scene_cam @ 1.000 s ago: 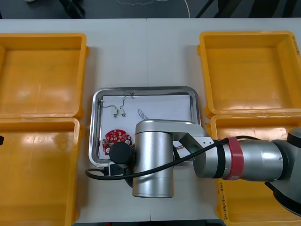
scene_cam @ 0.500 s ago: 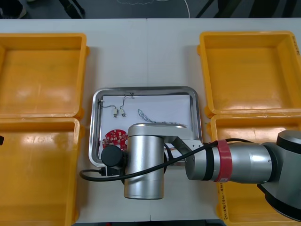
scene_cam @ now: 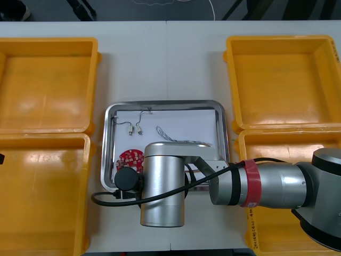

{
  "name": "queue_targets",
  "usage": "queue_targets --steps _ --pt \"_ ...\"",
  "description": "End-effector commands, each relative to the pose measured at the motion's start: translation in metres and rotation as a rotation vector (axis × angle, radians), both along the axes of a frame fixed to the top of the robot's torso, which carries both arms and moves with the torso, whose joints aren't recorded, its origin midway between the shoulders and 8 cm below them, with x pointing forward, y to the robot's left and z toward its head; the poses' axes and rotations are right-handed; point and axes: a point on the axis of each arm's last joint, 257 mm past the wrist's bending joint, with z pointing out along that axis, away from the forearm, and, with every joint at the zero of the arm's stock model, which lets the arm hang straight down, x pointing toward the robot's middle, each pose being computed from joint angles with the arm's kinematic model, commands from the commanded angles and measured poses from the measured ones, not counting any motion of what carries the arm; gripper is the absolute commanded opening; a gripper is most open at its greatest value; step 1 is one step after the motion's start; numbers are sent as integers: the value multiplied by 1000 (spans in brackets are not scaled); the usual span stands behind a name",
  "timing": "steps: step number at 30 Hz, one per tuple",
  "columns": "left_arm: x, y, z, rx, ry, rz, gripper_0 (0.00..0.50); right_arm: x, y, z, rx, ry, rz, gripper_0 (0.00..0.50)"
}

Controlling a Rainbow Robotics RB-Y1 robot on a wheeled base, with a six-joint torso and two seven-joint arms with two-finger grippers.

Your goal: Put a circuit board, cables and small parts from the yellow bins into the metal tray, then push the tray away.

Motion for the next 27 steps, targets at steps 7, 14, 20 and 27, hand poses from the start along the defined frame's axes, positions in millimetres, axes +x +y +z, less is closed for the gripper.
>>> queue_targets --steps 7,14,20,27 --pt "-5 14 12 69 -9 -45 500 2 18 9 25 -36 8 2" --pt "-5 14 12 69 -9 -45 500 9 19 17 39 -46 -10 0" --pt "-5 14 12 69 -9 -45 500 20 22 32 53 -68 -23 0" --pt "-5 14 12 69 -9 -45 500 34 26 49 71 -95 -38 0"
